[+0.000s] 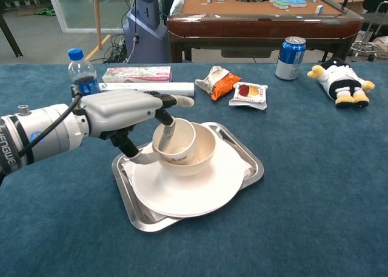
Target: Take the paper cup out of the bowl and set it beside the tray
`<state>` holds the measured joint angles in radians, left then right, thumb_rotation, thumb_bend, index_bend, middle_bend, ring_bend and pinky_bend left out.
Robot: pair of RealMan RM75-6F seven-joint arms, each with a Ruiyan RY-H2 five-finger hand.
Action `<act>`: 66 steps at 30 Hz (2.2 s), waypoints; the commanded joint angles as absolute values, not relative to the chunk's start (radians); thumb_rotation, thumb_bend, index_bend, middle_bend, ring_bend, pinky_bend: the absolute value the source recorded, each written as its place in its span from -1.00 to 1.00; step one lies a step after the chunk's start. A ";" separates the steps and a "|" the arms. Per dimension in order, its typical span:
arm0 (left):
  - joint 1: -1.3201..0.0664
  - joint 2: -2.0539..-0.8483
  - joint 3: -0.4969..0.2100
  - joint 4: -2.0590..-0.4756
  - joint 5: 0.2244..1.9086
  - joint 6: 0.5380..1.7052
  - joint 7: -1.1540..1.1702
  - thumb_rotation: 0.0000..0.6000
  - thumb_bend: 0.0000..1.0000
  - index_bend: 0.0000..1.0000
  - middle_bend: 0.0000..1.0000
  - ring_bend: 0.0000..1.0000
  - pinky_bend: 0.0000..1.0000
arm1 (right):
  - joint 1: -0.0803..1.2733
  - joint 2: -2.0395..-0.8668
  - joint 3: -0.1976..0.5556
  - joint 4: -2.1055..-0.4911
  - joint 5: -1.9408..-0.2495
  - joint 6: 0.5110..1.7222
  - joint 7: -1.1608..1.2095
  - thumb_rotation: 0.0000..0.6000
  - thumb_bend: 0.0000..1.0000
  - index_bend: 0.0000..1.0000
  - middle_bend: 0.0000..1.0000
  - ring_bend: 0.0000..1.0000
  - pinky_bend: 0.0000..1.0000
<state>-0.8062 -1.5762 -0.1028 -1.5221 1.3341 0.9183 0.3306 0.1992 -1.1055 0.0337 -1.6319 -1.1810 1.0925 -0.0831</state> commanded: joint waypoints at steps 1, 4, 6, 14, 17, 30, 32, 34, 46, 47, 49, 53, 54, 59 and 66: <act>-0.805 -1.574 -0.103 -1.527 1.333 0.922 0.332 1.00 -0.36 0.14 -1.00 -1.00 -1.00 | 0.198 -1.105 0.033 -1.633 -1.182 1.095 -0.084 1.00 -0.59 -1.00 -1.00 -1.00 -1.00; -0.803 -1.572 -0.101 -1.532 1.337 0.928 0.330 1.00 -0.36 0.15 -1.00 -1.00 -1.00 | 0.198 -1.105 0.032 -1.635 -1.186 1.097 -0.086 1.00 -0.59 -1.00 -1.00 -1.00 -1.00; -0.802 -1.573 -0.100 -1.532 1.338 0.931 0.330 1.00 -0.36 0.15 -1.00 -1.00 -1.00 | 0.198 -1.105 0.032 -1.636 -1.186 1.099 -0.086 1.00 -0.59 -1.00 -1.00 -1.00 -1.00; -0.797 -1.576 -0.095 -1.530 1.341 0.939 0.324 1.00 -0.36 0.16 -1.00 -1.00 -1.00 | 0.196 -1.105 0.032 -1.637 -1.190 1.105 -0.086 1.00 -0.59 -1.00 -1.00 -1.00 -1.00; -0.796 -1.579 -0.095 -1.527 1.344 0.944 0.324 1.00 -0.36 0.18 -1.00 -1.00 -1.00 | 0.196 -1.106 0.032 -1.637 -1.192 1.106 -0.086 1.00 -0.59 -1.00 -1.00 -1.00 -1.00; -0.793 -1.578 -0.098 -1.531 1.348 0.956 0.326 1.00 -0.36 0.25 -0.99 -1.00 -1.00 | 0.196 -1.106 0.032 -1.639 -1.192 1.108 -0.088 1.00 -0.59 -1.00 -1.00 -1.00 -1.00; -0.793 -1.576 -0.099 -1.534 1.349 0.958 0.327 1.00 -0.36 0.25 -0.98 -1.00 -1.00 | 0.196 -1.106 0.032 -1.640 -1.192 1.108 -0.088 1.00 -0.59 -1.00 -1.00 -1.00 -1.00; -0.793 -1.573 -0.100 -1.537 1.349 0.961 0.329 1.00 -0.36 0.25 -0.97 -1.00 -1.00 | 0.197 -1.106 0.032 -1.639 -1.191 1.108 -0.088 1.00 -0.59 -1.00 -1.00 -1.00 -1.00; -0.795 -1.495 -0.123 -1.613 1.336 0.984 0.413 1.00 -0.36 0.26 -0.96 -1.00 -1.00 | 0.201 -1.111 0.032 -1.632 -1.184 1.100 -0.096 1.00 -0.59 -1.00 -1.00 -1.00 -1.00; -0.795 -1.482 -0.126 -1.628 1.332 0.988 0.428 1.00 -0.36 0.26 -0.96 -1.00 -1.00 | 0.202 -1.112 0.032 -1.631 -1.183 1.098 -0.098 1.00 -0.59 -1.00 -1.00 -1.00 -1.00; -0.794 -1.462 -0.130 -1.653 1.325 0.993 0.450 1.00 -0.36 0.26 -0.96 -1.00 -1.00 | 0.203 -1.114 0.032 -1.631 -1.182 1.096 -0.100 1.00 -0.59 -1.00 -1.00 -1.00 -1.00; -0.791 -1.413 -0.136 -1.710 1.312 1.009 0.505 1.00 -0.36 0.26 -0.96 -1.00 -1.00 | 0.204 -1.116 0.030 -1.634 -1.183 1.095 -0.106 1.00 -0.59 -1.00 -1.00 -1.00 -1.00; -0.789 -1.403 -0.137 -1.723 1.308 1.012 0.515 1.00 -0.36 0.26 -0.96 -1.00 -1.00 | 0.204 -1.116 0.030 -1.634 -1.183 1.097 -0.108 1.00 -0.59 -1.00 -1.00 -1.00 -1.00; -0.783 -1.359 -0.133 -1.781 1.296 1.028 0.571 1.00 -0.36 0.26 -0.96 -1.00 -1.00 | 0.205 -1.120 0.029 -1.636 -1.180 1.101 -0.121 1.00 -0.59 -1.00 -1.00 -1.00 -1.00; -0.791 -1.368 -0.125 -1.746 1.283 1.004 0.559 1.00 -0.36 0.26 -0.95 -1.00 -1.00 | 0.202 -1.122 0.028 -1.643 -1.183 1.110 -0.130 1.00 -0.59 -1.00 -1.00 -1.00 -1.00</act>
<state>-0.7867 -1.3610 -0.1259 -1.7605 1.2884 1.0142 0.5682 0.2026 -1.1223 0.0275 -1.6430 -1.1830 1.1097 -0.1301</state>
